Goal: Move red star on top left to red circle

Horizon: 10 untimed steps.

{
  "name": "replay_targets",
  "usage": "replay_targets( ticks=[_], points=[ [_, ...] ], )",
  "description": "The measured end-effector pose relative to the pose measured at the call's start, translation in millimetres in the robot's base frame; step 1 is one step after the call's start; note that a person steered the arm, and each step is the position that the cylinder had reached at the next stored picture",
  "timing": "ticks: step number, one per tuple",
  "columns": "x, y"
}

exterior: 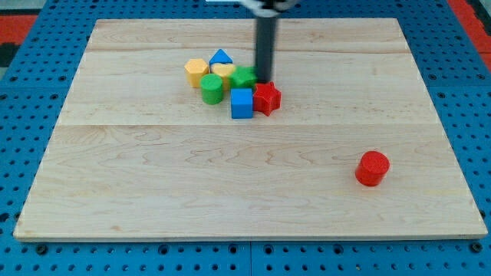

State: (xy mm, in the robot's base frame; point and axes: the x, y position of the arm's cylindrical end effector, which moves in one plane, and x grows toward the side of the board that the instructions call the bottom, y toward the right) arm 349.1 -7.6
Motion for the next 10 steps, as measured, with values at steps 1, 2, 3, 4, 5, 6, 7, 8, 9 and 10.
replay_targets(
  ticks=[1, 2, 3, 4, 5, 6, 7, 8, 9, 10],
  points=[
    [1, -20],
    [21, 31],
    [50, 62],
    [81, 65],
    [84, 56],
    [99, 96],
    [112, 97],
    [112, 73],
    [112, 83],
    [112, 88]
  ],
)
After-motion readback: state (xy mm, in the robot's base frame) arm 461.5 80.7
